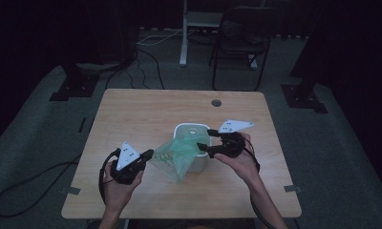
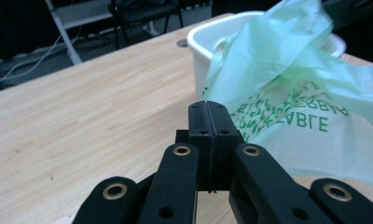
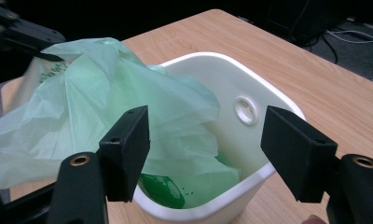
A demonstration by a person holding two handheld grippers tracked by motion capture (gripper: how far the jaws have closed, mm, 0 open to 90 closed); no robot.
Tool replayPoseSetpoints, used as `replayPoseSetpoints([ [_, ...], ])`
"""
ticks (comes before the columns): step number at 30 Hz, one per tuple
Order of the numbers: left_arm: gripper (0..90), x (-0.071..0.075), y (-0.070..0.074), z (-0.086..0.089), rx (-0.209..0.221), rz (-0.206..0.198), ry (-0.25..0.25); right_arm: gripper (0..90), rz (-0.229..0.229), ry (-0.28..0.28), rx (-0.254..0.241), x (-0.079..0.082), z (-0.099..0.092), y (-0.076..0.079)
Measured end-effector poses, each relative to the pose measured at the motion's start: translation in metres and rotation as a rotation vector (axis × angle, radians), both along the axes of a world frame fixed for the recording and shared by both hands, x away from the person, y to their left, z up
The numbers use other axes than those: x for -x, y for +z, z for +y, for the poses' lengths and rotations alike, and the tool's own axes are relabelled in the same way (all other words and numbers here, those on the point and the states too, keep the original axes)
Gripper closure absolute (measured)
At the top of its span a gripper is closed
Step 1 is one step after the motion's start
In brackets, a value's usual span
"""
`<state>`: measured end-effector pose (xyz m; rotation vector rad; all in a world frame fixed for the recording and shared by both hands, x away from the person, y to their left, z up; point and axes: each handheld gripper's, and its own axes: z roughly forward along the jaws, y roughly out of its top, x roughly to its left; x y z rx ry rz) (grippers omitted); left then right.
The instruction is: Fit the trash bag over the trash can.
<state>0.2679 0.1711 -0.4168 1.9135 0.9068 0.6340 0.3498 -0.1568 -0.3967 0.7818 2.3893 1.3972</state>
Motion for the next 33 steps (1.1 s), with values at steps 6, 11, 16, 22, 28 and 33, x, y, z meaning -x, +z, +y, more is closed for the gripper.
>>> replayPoseSetpoints([
  [6, 80.4, -0.003, 0.001, -0.007, -0.019, -0.010, -0.019, 44.0, 0.027, 0.083, -0.041, -0.005, 0.001, 0.001],
  [11, 66.1, -0.001, 0.012, -0.019, -0.034, -0.067, -0.072, 75.3, 0.066, 0.161, -0.018, -0.005, 0.007, 0.003],
  [16, 60.0, -0.004, 0.023, -0.034, -0.081, -0.117, -0.112, 89.5, 0.062, 0.168, -0.022, -0.003, 0.007, 0.005],
  [22, 56.7, -0.015, 0.037, -0.052, -0.126, -0.165, -0.176, 90.0, 0.048, 0.180, -0.025, -0.001, 0.008, 0.010],
  [28, 80.8, -0.031, 0.034, -0.065, -0.200, -0.137, -0.215, 90.0, 0.031, 0.173, -0.031, 0.001, 0.005, 0.015],
  [33, 90.0, -0.036, 0.039, -0.057, -0.170, -0.134, -0.174, 90.0, 0.022, 0.125, -0.045, -0.002, -0.007, 0.019],
])
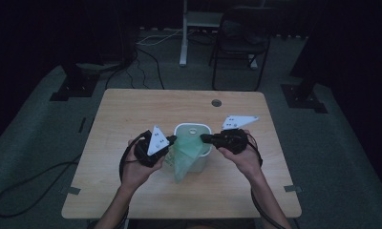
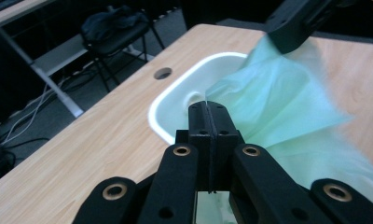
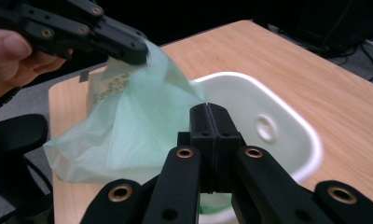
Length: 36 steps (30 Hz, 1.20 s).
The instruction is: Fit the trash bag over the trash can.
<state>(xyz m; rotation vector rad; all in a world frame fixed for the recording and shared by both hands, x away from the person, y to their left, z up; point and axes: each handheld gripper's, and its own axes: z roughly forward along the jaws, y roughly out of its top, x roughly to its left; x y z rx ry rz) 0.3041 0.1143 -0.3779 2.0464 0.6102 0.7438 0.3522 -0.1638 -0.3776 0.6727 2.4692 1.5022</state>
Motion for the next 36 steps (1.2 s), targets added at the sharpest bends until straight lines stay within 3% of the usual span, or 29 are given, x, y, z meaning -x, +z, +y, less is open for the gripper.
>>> replayPoseSetpoints([
  [6, 90.0, -0.007, 0.006, 0.016, 0.067, 0.009, 0.042, 90.0, 0.009, -0.066, -0.032, -0.005, -0.020, 0.004],
  [9, 90.0, -0.008, 0.006, 0.011, 0.058, 0.003, 0.044, 89.7, 0.013, -0.076, -0.048, -0.006, -0.026, 0.006],
  [14, 90.0, -0.010, 0.012, 0.008, 0.092, -0.019, 0.050, 61.3, 0.036, -0.049, -0.087, -0.007, -0.027, 0.004],
  [15, 90.0, -0.010, 0.012, 0.008, 0.092, -0.019, 0.050, 61.3, 0.036, -0.049, -0.087, -0.007, -0.027, 0.004],
  [17, 90.0, -0.010, 0.017, 0.009, 0.119, -0.036, 0.064, 50.1, 0.041, -0.034, -0.107, -0.006, -0.025, 0.001],
  [22, 90.0, -0.010, 0.024, 0.018, 0.178, -0.055, 0.113, 40.3, 0.059, 0.022, -0.097, -0.004, -0.014, -0.009],
  [25, 90.0, -0.011, 0.025, 0.023, 0.201, -0.056, 0.135, 39.2, 0.063, 0.017, -0.083, -0.004, -0.010, -0.013],
  [31, 90.0, -0.013, 0.028, 0.032, 0.255, -0.058, 0.173, 44.4, 0.097, -0.004, -0.075, -0.009, -0.008, -0.021],
  [36, 90.0, -0.016, 0.027, 0.033, 0.252, -0.052, 0.177, 78.2, 0.136, -0.032, -0.091, -0.016, -0.015, -0.017],
])
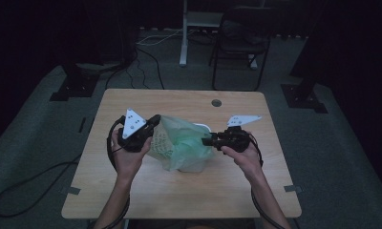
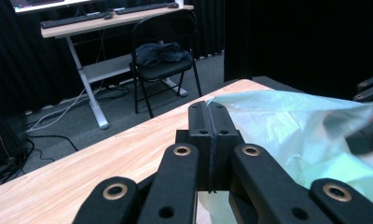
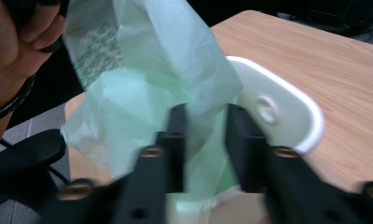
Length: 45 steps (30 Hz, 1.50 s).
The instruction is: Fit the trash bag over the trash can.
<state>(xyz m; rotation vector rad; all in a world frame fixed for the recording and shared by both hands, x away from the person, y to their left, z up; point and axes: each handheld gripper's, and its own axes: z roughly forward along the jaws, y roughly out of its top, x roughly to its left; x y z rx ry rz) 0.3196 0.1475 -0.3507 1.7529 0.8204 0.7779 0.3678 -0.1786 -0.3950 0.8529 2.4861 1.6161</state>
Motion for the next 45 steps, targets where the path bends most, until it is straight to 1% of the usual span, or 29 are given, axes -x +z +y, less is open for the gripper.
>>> replayPoseSetpoints([
  [2, 90.0, -0.002, -0.002, 0.000, -0.005, 0.011, -0.001, 85.6, -0.001, -0.027, 0.006, -0.002, -0.004, 0.002],
  [4, 90.0, -0.005, -0.004, -0.001, -0.010, 0.023, 0.000, 90.0, -0.013, -0.069, 0.019, -0.005, -0.008, 0.005],
  [6, 90.0, -0.009, -0.008, -0.003, -0.017, 0.038, -0.001, 90.0, -0.020, -0.116, 0.042, -0.007, -0.014, 0.007],
  [8, 90.0, -0.013, -0.012, -0.004, -0.025, 0.055, -0.005, 90.0, -0.031, -0.149, 0.063, -0.010, -0.018, 0.008],
  [10, 90.0, -0.018, -0.016, -0.007, -0.032, 0.074, -0.006, 90.0, -0.033, -0.166, 0.073, -0.013, -0.021, 0.009],
  [13, 90.0, -0.026, -0.023, -0.011, -0.045, 0.102, -0.005, 90.0, -0.041, -0.197, 0.111, -0.019, -0.022, 0.010],
  [17, 90.0, -0.042, -0.036, -0.014, -0.058, 0.158, 0.001, 90.0, -0.014, -0.221, 0.130, -0.032, -0.024, 0.006],
  [22, 90.0, -0.062, -0.055, -0.018, -0.069, 0.232, 0.015, 90.0, 0.034, -0.243, 0.152, -0.047, -0.023, -0.005],
  [26, 90.0, -0.076, -0.069, -0.022, -0.076, 0.284, 0.026, 90.0, 0.086, -0.258, 0.137, -0.061, -0.024, -0.016],
  [29, 90.0, -0.081, -0.079, -0.023, -0.084, 0.319, 0.030, 90.0, 0.125, -0.263, 0.128, -0.068, -0.024, -0.024],
  [30, 90.0, -0.081, -0.082, -0.023, -0.096, 0.329, 0.029, 90.0, 0.133, -0.262, 0.136, -0.068, -0.024, -0.027],
  [36, 90.0, -0.082, -0.098, -0.024, -0.121, 0.383, 0.013, 90.0, 0.169, -0.247, 0.189, -0.069, -0.021, -0.040],
  [38, 90.0, -0.081, -0.100, -0.023, -0.123, 0.392, 0.008, 89.7, 0.178, -0.241, 0.203, -0.068, -0.021, -0.042],
  [39, 87.9, -0.079, -0.100, -0.021, -0.113, 0.392, 0.008, 88.7, 0.176, -0.241, 0.210, -0.068, -0.021, -0.042],
  [40, 83.7, -0.077, -0.098, -0.018, -0.097, 0.385, 0.014, 86.2, 0.171, -0.243, 0.219, -0.066, -0.021, -0.041],
  [41, 79.9, -0.074, -0.096, -0.014, -0.080, 0.374, 0.020, 82.2, 0.159, -0.243, 0.220, -0.064, -0.022, -0.038],
  [43, 76.0, -0.068, -0.090, -0.005, -0.056, 0.340, 0.047, 73.0, 0.133, -0.255, 0.203, -0.060, -0.027, -0.032],
  [45, 71.9, -0.060, -0.083, 0.004, -0.037, 0.301, 0.071, 66.1, 0.099, -0.273, 0.183, -0.054, -0.032, -0.023],
])
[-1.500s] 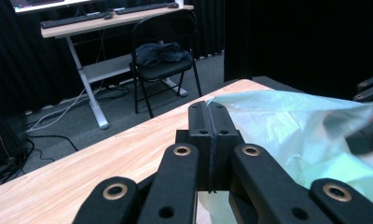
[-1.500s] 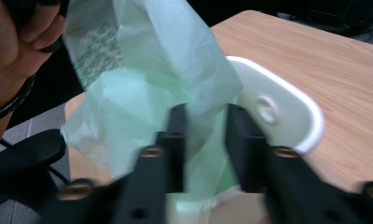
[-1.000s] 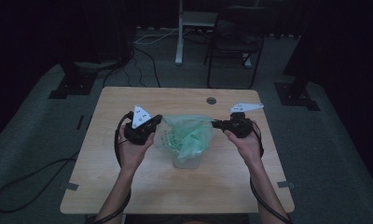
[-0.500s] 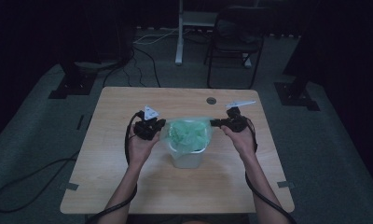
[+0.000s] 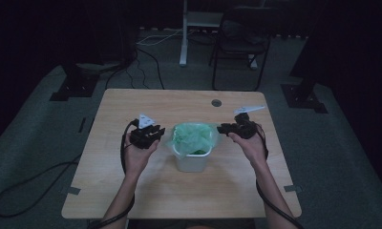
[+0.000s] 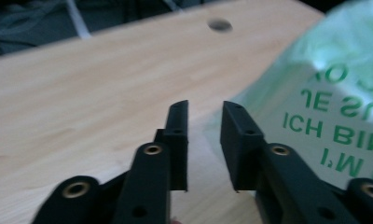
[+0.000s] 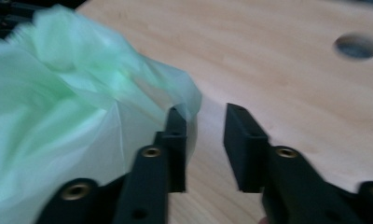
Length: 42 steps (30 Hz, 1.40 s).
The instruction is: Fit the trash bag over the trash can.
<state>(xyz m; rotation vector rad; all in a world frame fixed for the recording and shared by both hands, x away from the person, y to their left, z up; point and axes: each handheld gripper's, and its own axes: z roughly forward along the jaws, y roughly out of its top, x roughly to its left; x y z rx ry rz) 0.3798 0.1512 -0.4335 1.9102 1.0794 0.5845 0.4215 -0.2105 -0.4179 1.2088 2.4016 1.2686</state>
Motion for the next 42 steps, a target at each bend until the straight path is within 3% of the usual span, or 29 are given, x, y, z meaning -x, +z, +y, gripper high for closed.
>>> replayPoseSetpoints([
  [4, 66.4, 0.015, 0.014, 0.010, 0.029, -0.054, 0.011, 58.7, -0.062, -0.018, -0.034, 0.013, -0.009, 0.018],
  [8, 59.2, 0.030, 0.024, 0.009, 0.093, -0.063, -0.057, 54.2, -0.103, -0.015, -0.069, 0.027, -0.013, 0.031],
  [13, 53.0, 0.040, 0.023, -0.001, 0.151, -0.019, -0.168, 50.2, -0.077, 0.058, -0.113, 0.039, -0.007, 0.030],
  [16, 50.2, 0.043, 0.017, -0.009, 0.158, 0.022, -0.215, 49.0, -0.058, 0.078, -0.125, 0.040, -0.003, 0.024],
  [23, 48.5, 0.046, 0.012, -0.015, 0.178, 0.061, -0.257, 51.3, 0.012, 0.103, -0.147, 0.037, 0.000, 0.009],
  [27, 52.6, 0.051, 0.013, -0.016, 0.197, 0.079, -0.296, 65.2, 0.041, 0.146, -0.152, 0.036, 0.002, 0.006],
  [29, 62.0, 0.054, 0.015, -0.016, 0.196, 0.087, -0.326, 72.6, 0.049, 0.155, -0.141, 0.037, 0.003, 0.006],
  [31, 65.8, 0.056, 0.017, -0.016, 0.190, 0.086, -0.329, 77.9, 0.046, 0.161, -0.124, 0.039, 0.004, 0.006],
  [33, 75.9, 0.059, 0.019, -0.014, 0.187, 0.088, -0.341, 81.8, 0.037, 0.170, -0.122, 0.040, 0.005, 0.007],
  [35, 80.0, 0.061, 0.019, -0.014, 0.170, 0.081, -0.334, 83.0, 0.023, 0.158, -0.125, 0.041, 0.005, 0.009],
  [36, 82.2, 0.062, 0.019, -0.014, 0.162, 0.074, -0.328, 80.9, 0.019, 0.151, -0.137, 0.041, 0.004, 0.010],
  [39, 89.7, 0.066, 0.019, -0.011, 0.168, 0.059, -0.304, 58.7, 0.002, 0.104, -0.181, 0.039, 0.002, 0.014],
  [42, 90.0, 0.070, 0.019, -0.010, 0.167, 0.051, -0.294, 47.3, -0.015, 0.065, -0.212, 0.035, 0.002, 0.017],
])
